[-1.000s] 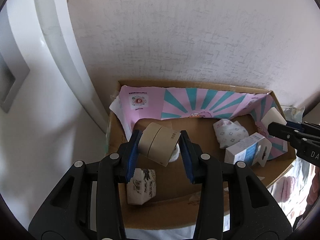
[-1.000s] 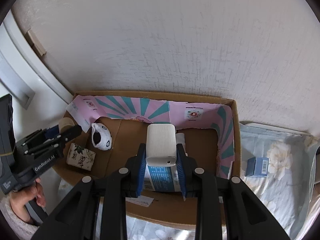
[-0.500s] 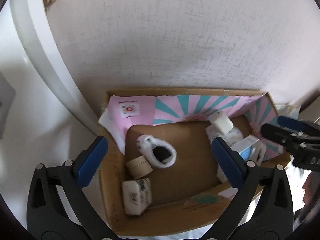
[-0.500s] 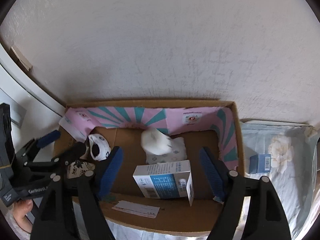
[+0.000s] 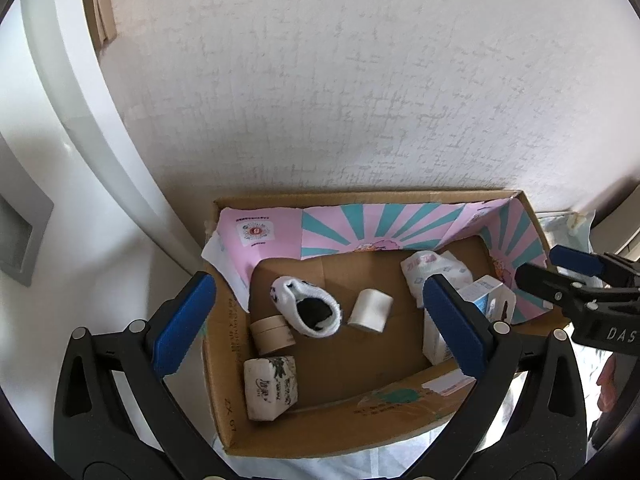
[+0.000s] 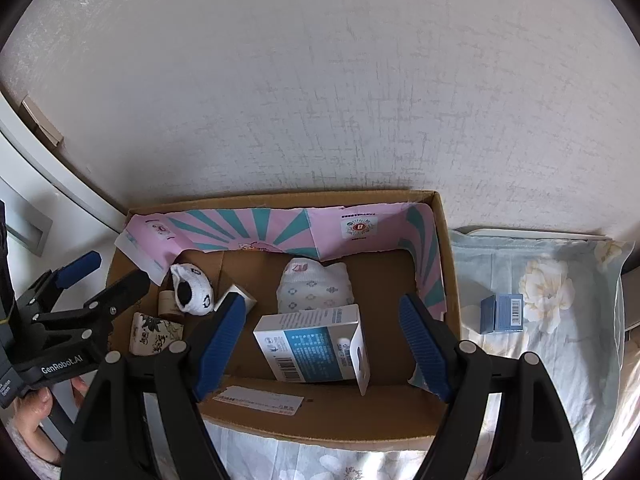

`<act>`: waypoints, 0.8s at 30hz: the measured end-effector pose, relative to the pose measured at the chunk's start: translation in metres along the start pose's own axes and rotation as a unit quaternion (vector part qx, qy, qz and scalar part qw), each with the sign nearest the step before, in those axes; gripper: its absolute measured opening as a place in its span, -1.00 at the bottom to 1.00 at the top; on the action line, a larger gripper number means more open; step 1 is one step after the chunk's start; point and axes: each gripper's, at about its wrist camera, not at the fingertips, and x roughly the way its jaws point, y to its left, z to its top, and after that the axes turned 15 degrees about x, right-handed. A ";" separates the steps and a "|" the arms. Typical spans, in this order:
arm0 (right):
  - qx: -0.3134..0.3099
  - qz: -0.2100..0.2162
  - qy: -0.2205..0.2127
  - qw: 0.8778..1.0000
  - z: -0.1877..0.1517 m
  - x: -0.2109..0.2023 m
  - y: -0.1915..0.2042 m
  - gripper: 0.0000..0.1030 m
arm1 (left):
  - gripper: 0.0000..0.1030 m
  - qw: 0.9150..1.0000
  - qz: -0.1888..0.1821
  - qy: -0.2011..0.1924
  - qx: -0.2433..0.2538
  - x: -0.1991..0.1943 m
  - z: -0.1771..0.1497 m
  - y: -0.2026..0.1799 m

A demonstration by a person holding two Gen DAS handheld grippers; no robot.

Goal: Organize objects
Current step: 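Carry the tape roll and white cube over the cardboard box and open both tools, then withdraw both tools from the box toward the blue box and pink pad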

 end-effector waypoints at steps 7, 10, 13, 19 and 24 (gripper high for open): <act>0.002 0.008 -0.008 1.000 -0.001 -0.012 -0.007 0.46 | 1.00 1.000 -0.002 -0.007 0.011 -0.012 0.009 -0.012; 0.004 0.011 -0.013 1.000 0.002 -0.026 -0.015 0.46 | 1.00 1.000 0.000 -0.010 0.019 -0.020 0.014 -0.021; -0.003 0.004 -0.020 1.000 0.004 -0.042 -0.024 0.57 | 1.00 0.999 -0.003 -0.019 0.026 -0.030 0.021 -0.032; -0.029 0.013 -0.050 0.998 0.007 -0.088 -0.048 0.89 | 1.00 0.998 -0.009 -0.048 0.042 -0.060 0.034 -0.062; -0.060 0.021 -0.069 0.996 0.003 -0.124 -0.073 0.99 | 1.00 0.996 -0.015 -0.064 0.058 -0.082 0.042 -0.096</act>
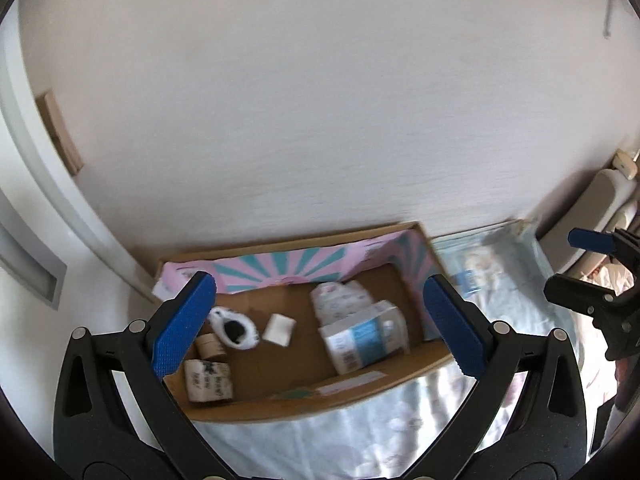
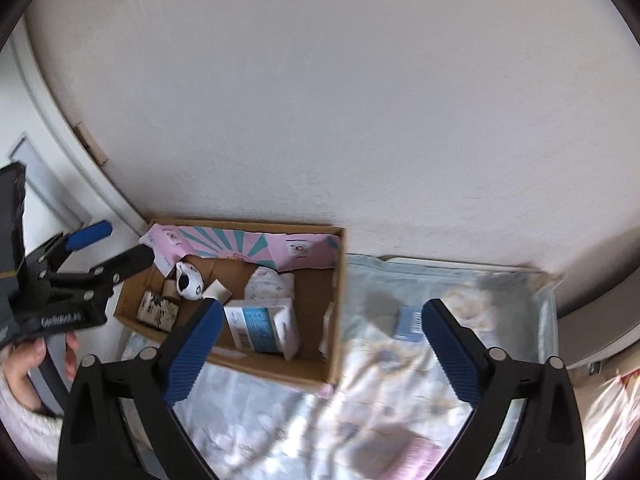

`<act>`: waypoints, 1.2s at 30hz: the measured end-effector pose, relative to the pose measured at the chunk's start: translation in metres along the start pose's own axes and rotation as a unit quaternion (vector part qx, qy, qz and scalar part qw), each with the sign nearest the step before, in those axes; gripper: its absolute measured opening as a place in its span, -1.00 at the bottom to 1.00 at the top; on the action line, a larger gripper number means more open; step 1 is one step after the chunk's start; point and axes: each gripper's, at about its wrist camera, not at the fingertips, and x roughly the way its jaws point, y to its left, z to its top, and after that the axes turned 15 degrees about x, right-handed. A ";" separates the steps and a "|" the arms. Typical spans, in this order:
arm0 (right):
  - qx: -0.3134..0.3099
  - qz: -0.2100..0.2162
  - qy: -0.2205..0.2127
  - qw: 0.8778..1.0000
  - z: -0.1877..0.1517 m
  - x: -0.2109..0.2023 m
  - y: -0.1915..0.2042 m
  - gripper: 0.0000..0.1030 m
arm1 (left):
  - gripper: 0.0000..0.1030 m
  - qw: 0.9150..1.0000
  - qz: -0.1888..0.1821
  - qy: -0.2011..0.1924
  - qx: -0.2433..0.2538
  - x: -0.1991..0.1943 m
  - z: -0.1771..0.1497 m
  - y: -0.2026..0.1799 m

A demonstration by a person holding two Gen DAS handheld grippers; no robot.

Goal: Organize objects
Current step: 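Withdraw both tools from the box toward the blue box and pink pad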

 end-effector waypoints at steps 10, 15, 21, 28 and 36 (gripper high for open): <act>-0.113 0.022 0.017 0.993 -0.036 -0.048 -0.042 0.99 | 1.00 0.998 -0.061 -0.023 0.020 -0.011 0.016 -0.080; -0.155 0.029 0.037 0.987 -0.059 -0.047 -0.071 0.99 | 1.00 0.996 -0.079 -0.015 0.024 0.004 0.023 -0.121; -0.207 0.068 0.058 0.974 -0.090 -0.035 -0.104 0.99 | 1.00 0.994 -0.099 0.013 0.045 0.036 0.029 -0.172; -0.254 0.130 0.077 0.955 -0.127 -0.004 -0.142 0.99 | 1.00 0.989 -0.123 0.057 0.056 0.109 0.030 -0.230; -0.300 0.171 0.072 0.936 -0.165 0.030 -0.164 0.99 | 0.99 0.991 -0.092 0.090 0.049 0.185 0.008 -0.268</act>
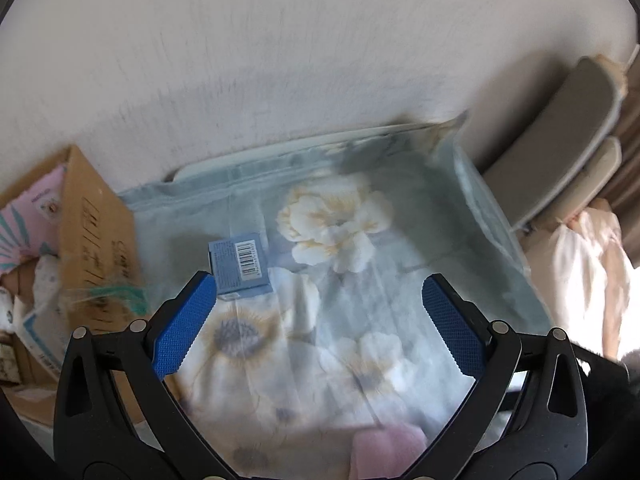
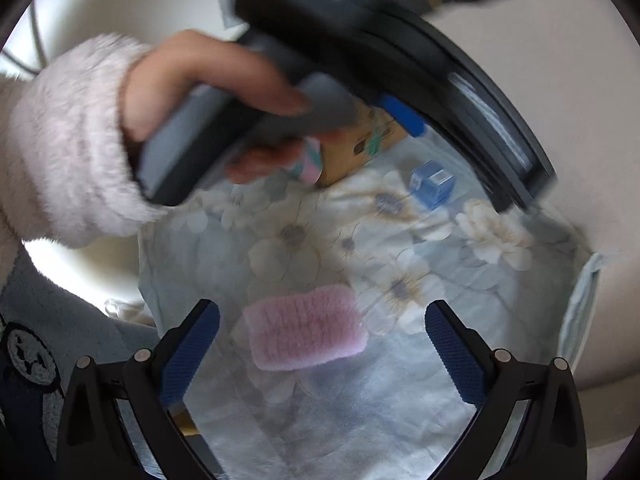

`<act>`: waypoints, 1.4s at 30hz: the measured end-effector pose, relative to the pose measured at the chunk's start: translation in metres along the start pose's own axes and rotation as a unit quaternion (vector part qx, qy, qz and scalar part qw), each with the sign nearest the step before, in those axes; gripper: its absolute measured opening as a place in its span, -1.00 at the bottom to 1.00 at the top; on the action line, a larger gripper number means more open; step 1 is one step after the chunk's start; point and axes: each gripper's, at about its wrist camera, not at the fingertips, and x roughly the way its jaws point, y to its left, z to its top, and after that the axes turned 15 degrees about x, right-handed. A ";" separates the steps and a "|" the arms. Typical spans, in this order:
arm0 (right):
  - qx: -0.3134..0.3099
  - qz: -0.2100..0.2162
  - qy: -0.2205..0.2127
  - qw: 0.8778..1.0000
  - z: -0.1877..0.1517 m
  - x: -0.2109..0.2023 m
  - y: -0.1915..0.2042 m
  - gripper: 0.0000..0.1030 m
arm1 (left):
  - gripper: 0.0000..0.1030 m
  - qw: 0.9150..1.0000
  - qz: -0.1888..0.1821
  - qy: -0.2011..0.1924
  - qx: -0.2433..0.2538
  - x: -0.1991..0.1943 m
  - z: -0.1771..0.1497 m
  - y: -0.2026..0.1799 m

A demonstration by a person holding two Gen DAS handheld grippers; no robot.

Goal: Organize objects
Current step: 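Withdraw both tools from the box toward the blue box and pink pad, then grasp the blue barcode box with the left tool while the right tool grasps the pink fuzzy pad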

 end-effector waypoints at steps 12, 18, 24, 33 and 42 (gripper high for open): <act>-0.042 0.016 -0.005 0.999 -0.015 0.033 0.006 0.99 | 0.90 0.997 0.070 -0.004 -0.013 0.037 -0.006 0.006; -0.047 0.016 -0.004 0.999 -0.016 0.042 0.013 0.99 | 0.78 0.995 0.086 -0.016 -0.041 0.030 -0.015 0.014; -0.044 0.017 -0.008 0.999 -0.015 0.048 0.016 0.99 | 0.78 0.995 0.092 -0.010 -0.036 0.036 -0.017 0.013; -0.053 0.001 -0.019 0.998 -0.015 0.053 0.020 0.85 | 0.00 0.996 0.071 0.010 -0.061 0.050 -0.022 0.029; -0.046 -0.018 -0.020 0.999 -0.007 0.054 0.019 0.25 | -0.32 0.997 0.067 0.011 -0.038 0.045 -0.029 0.026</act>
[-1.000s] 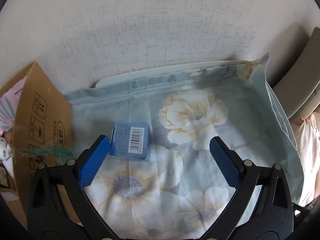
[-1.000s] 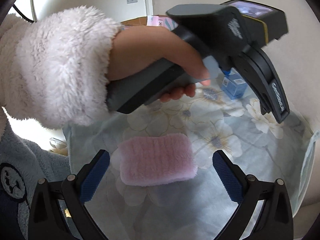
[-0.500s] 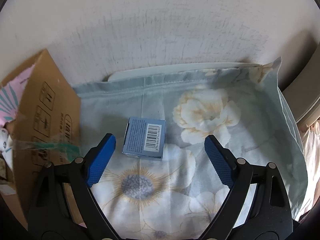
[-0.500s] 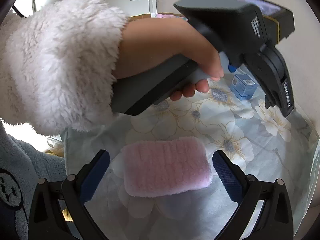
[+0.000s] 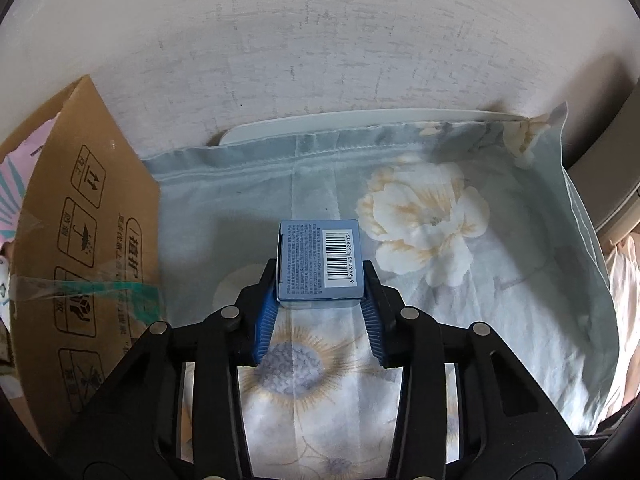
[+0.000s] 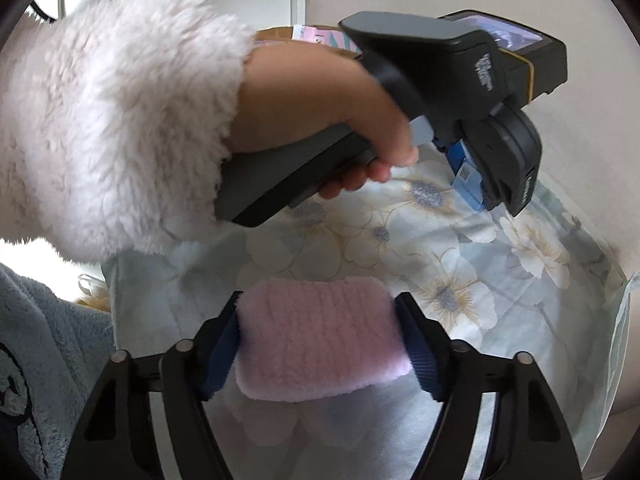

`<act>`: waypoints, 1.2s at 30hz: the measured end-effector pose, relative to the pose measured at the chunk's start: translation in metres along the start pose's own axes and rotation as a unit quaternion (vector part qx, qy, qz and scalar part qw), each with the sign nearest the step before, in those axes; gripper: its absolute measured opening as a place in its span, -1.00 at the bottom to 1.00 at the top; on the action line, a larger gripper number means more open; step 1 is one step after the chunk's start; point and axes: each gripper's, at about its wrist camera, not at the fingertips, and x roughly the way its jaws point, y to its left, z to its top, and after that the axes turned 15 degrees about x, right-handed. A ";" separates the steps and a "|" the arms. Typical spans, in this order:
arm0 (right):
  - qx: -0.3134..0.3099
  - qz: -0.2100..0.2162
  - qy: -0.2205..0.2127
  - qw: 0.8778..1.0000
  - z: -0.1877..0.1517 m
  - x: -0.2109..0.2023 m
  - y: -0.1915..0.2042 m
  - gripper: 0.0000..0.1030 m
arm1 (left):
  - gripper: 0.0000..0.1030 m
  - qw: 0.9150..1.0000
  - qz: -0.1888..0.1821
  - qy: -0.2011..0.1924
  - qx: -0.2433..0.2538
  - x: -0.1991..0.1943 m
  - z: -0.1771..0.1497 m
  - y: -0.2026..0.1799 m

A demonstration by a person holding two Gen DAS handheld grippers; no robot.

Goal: Organize objects
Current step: 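Grasp the blue barcode box with the left tool while the right tool grasps the pink fuzzy pad, then carry the blue box and pink pad into the cardboard box and release both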

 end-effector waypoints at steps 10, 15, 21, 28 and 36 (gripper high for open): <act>0.030 -0.007 -0.005 1.000 0.013 -0.012 -0.006 -0.23 | -0.33 1.000 -0.014 -0.024 0.005 -0.023 0.003 0.001; 0.055 -0.018 -0.010 0.998 0.025 -0.020 -0.012 -0.27 | -0.33 0.999 -0.021 -0.042 0.006 -0.040 0.018 -0.002; 0.085 -0.035 -0.024 0.996 0.032 -0.061 -0.019 -0.27 | -0.33 0.997 -0.029 -0.067 0.005 -0.079 0.040 0.008; 0.118 -0.061 -0.049 0.990 0.076 -0.089 -0.025 -0.27 | -0.33 0.995 -0.027 -0.095 -0.003 -0.128 0.046 0.022; 0.134 -0.086 -0.065 0.985 0.139 -0.112 -0.021 -0.27 | -0.33 0.993 -0.004 -0.114 -0.025 -0.186 0.041 0.084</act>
